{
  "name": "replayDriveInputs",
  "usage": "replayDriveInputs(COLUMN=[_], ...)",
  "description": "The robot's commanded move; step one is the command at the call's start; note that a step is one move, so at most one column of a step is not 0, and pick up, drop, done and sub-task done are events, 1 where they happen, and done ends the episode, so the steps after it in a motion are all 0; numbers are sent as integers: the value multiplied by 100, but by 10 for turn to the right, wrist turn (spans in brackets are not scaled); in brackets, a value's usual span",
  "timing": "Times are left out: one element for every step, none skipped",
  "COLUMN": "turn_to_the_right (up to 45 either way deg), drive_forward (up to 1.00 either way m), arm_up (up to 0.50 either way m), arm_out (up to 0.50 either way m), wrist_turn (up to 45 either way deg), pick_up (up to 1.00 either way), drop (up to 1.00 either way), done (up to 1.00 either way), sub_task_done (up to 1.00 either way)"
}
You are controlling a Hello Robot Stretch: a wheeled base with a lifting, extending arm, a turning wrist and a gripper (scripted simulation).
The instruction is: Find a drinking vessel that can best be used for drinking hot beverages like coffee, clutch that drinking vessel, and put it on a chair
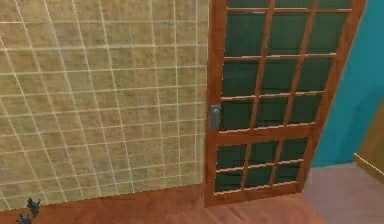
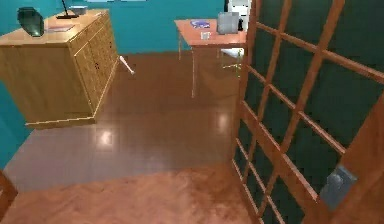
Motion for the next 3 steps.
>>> replayDriveInputs(turn_to_the_right=[0, 450, 270], drive_forward=[10, 0, 0], arm_up=[0, 0, 0], arm_out=[0, 0, 0], wrist_turn=[0, 0, 0], pick_up=[0, 0, 0], drop=[0, 0, 0], done=[0, 0, 0], sub_task_done=[0, 0, 0])
